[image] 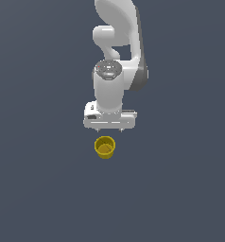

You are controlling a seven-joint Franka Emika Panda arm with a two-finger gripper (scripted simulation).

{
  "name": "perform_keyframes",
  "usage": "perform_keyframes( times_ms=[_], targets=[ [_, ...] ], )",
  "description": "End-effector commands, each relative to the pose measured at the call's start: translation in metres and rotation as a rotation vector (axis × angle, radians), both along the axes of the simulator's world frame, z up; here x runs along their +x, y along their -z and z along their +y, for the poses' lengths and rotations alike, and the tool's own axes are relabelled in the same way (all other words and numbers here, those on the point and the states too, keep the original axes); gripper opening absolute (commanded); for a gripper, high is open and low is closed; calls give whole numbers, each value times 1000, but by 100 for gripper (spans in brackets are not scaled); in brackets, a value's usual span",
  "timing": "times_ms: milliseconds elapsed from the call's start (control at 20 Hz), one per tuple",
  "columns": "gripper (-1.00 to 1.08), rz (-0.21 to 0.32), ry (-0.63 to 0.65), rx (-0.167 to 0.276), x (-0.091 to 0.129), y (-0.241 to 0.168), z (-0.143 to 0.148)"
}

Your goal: Pick up the object and move it to a goal position.

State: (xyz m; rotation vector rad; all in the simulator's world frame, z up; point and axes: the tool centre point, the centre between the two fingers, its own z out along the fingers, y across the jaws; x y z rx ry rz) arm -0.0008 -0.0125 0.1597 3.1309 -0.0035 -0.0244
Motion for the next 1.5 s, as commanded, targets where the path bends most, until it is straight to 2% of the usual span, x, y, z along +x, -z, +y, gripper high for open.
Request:
perform_keyframes(
  times_ms=[0, 350, 750, 1000, 1450],
  targets=[
    [28, 0, 0, 0, 0, 0, 0],
    [28, -37, 11, -1, 10, -14, 1],
    [28, -19, 57, 27, 10, -5, -8],
    [28, 8, 137, 75, 10, 10, -23],
    [28, 66, 336, 203, 9, 45, -59]
  ],
)
